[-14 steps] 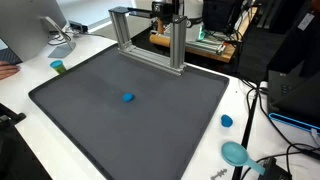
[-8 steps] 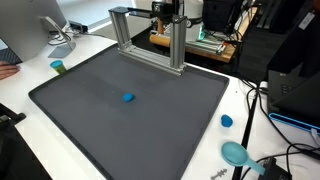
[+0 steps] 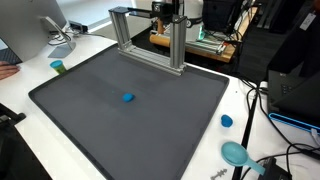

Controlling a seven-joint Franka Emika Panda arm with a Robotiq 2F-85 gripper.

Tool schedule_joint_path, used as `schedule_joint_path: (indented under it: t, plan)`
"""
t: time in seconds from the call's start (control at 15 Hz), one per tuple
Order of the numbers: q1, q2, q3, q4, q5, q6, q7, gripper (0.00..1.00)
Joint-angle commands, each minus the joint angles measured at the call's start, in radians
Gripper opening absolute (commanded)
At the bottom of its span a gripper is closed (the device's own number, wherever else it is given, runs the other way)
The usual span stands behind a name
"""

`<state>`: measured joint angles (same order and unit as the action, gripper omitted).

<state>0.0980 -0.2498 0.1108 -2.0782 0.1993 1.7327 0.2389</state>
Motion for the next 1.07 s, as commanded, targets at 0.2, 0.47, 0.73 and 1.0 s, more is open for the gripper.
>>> schedule_joint_path:
  t: [0.2,0.47,0.73,1.0]
  plan:
    - [-0.031,-0.187,-0.026,-0.137,-0.140,0.057,-0.124,1.00]
    - [-0.068,-0.306,-0.064,-0.269,-0.138,0.121,-0.126,1.00]
    - [-0.100,-0.348,-0.095,-0.362,-0.088,0.195,-0.092,1.00]
    - [-0.102,-0.320,-0.090,-0.341,-0.110,0.175,-0.106,1.00]
